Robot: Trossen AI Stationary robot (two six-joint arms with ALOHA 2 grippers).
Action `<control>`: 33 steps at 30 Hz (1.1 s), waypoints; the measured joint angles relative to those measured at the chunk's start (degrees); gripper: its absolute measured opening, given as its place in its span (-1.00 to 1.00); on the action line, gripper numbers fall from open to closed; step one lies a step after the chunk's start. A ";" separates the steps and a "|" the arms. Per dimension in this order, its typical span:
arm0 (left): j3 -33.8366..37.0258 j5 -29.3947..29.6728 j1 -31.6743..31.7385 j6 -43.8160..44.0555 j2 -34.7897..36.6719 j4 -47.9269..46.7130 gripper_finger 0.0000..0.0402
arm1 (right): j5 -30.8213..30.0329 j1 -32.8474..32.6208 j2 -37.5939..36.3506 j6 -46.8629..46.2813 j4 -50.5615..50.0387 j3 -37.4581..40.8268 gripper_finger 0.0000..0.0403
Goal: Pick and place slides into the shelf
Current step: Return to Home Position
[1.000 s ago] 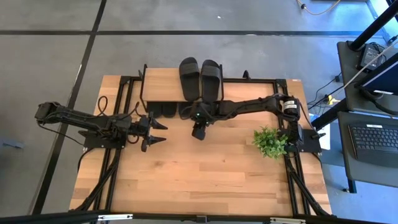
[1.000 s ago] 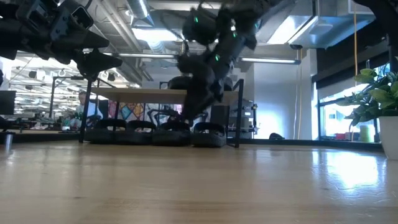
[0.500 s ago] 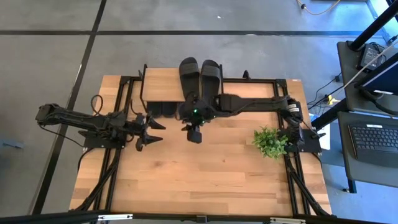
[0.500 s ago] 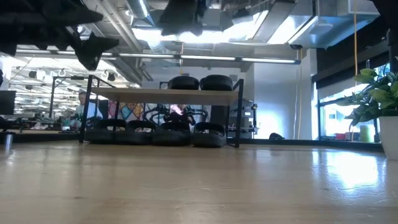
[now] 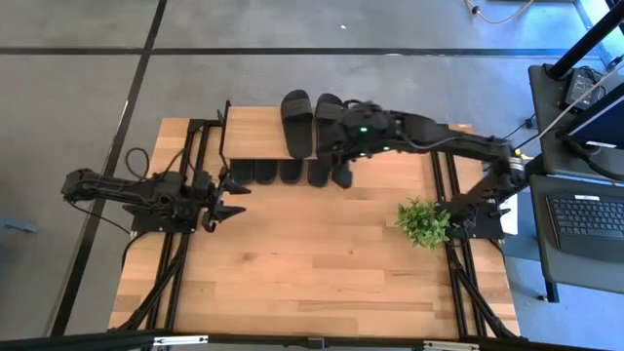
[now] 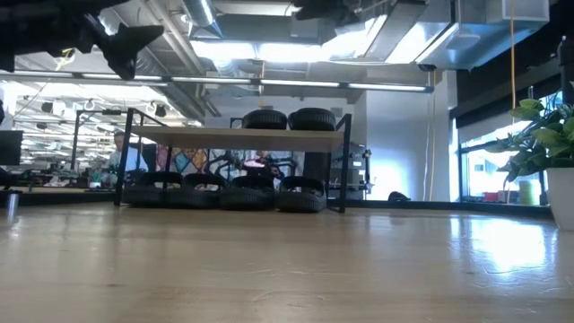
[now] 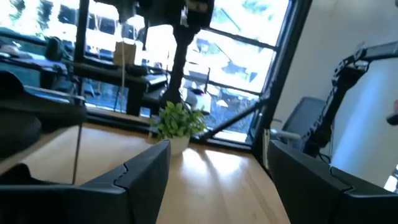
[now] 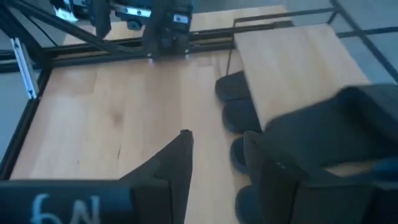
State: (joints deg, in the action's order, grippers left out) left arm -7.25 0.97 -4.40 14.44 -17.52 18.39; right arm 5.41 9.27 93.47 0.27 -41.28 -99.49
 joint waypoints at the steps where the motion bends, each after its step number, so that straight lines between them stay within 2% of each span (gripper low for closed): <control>1: 0.00 0.48 0.00 0.00 0.54 0.06 0.29 | 0.02 0.43 -2.16 -0.17 1.47 2.74 -0.28; 8: -0.04 2.40 0.00 -0.04 3.02 -2.30 0.29 | 0.15 2.69 -19.39 -3.05 20.00 26.36 -0.28; 12: -0.04 5.52 0.00 -0.07 3.39 -3.90 0.29 | 0.11 4.00 -27.85 -3.37 28.08 38.87 -0.28; 16: -0.04 8.91 0.00 -0.07 3.37 -4.72 0.29 | 0.26 5.69 -35.14 -5.90 36.10 50.34 -0.28; 20: -0.04 9.02 0.00 -0.07 3.37 -6.11 0.29 | 0.10 6.90 -40.75 -8.78 44.86 60.87 -0.28; 27: -0.04 8.94 0.00 -0.07 3.37 -7.96 0.29 | 0.21 7.14 -48.76 -9.27 55.91 72.71 -0.28; 33: -0.04 8.89 0.00 0.23 3.36 -10.06 0.29 | 0.17 7.14 -55.22 -10.58 57.84 77.86 -0.28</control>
State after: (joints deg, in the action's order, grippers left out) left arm -7.29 9.86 -4.40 14.66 -14.17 8.33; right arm 5.58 16.40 38.25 -10.31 16.57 -21.63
